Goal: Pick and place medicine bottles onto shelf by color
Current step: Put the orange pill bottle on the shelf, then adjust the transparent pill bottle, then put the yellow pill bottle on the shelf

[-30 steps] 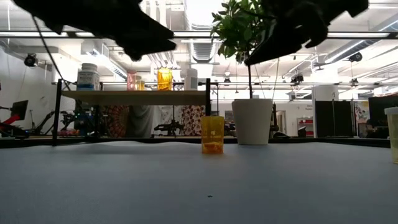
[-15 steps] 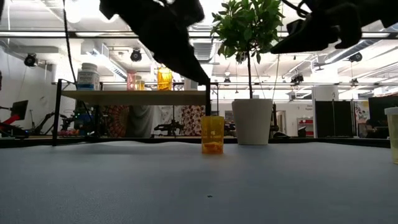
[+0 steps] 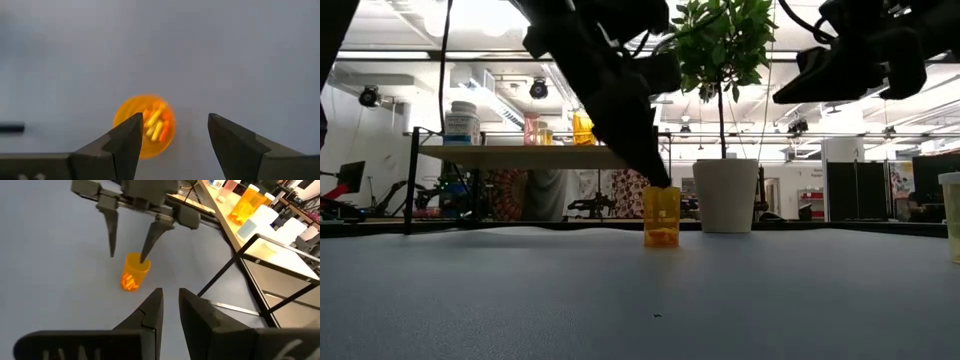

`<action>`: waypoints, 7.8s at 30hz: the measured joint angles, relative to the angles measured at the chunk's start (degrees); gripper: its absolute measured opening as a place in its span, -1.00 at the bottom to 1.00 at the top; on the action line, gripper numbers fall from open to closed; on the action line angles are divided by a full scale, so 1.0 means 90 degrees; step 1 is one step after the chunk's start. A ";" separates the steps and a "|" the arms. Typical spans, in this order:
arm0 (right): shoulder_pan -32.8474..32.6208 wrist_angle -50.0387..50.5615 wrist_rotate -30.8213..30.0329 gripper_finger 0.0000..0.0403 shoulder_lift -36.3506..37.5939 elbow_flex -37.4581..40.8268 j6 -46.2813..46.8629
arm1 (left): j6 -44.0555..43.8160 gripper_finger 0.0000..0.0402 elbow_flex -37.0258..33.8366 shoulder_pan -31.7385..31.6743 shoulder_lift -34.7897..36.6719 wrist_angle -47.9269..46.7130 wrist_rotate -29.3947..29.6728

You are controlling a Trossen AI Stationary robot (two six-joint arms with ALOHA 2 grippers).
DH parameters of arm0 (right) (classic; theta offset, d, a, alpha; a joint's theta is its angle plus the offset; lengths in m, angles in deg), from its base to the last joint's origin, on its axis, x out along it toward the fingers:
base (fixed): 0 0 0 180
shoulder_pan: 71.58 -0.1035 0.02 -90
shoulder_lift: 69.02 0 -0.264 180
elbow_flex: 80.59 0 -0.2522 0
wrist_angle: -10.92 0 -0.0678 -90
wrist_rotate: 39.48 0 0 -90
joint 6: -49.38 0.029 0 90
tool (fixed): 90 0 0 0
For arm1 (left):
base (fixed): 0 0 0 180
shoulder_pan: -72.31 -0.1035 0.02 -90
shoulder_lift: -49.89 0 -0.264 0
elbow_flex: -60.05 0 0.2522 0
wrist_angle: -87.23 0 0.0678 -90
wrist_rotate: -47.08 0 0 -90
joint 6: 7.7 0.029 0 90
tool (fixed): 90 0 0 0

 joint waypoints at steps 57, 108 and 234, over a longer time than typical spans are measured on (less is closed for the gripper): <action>0.0001 -0.1014 -0.0017 -0.74 -0.0025 0.0707 0.1525 | 0.2687 -0.99 0.3568 -0.2418 0.1804 -0.4282 -0.0283; 0.0002 -0.1118 -0.0170 -0.74 -0.0027 0.0710 0.1680 | 0.0609 -0.99 0.3248 -0.4366 0.0589 -0.4381 -0.0286; 0.0000 -0.1096 -0.0168 -0.74 -0.0025 0.0767 0.2039 | 0.1178 -0.98 0.3060 -0.1743 0.1146 -0.3499 0.0574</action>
